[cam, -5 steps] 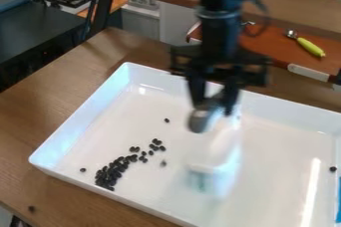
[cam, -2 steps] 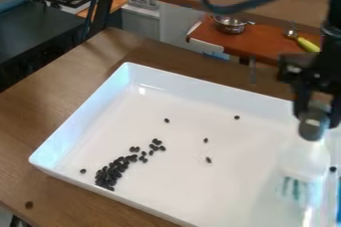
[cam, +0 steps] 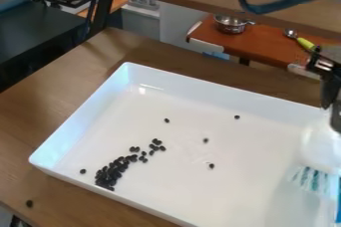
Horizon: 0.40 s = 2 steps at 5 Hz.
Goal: Sweep into pile
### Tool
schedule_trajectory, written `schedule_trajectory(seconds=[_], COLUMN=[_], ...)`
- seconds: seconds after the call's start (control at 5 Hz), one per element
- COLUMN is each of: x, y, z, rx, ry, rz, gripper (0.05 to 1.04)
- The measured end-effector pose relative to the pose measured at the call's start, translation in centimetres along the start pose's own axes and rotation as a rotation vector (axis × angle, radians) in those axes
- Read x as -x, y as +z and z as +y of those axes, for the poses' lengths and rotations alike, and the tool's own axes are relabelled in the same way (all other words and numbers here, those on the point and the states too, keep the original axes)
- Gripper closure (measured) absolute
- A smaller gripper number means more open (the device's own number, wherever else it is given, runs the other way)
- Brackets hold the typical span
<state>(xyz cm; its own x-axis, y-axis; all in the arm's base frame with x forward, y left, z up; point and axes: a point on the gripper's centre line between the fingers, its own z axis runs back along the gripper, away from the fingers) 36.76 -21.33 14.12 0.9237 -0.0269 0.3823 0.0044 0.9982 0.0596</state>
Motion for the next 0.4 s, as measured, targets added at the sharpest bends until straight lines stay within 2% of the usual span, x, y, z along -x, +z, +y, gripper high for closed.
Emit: schedule_trajectory(seconds=[0.2, 0.4], x=[-0.62, -1.05], y=[-0.95, -1.77], z=[-0.78, -1.20], rx=[-0.039, -0.053], ry=[-0.019, -0.018], rz=[-0.034, -0.044], gripper=[0.616, 0.617])
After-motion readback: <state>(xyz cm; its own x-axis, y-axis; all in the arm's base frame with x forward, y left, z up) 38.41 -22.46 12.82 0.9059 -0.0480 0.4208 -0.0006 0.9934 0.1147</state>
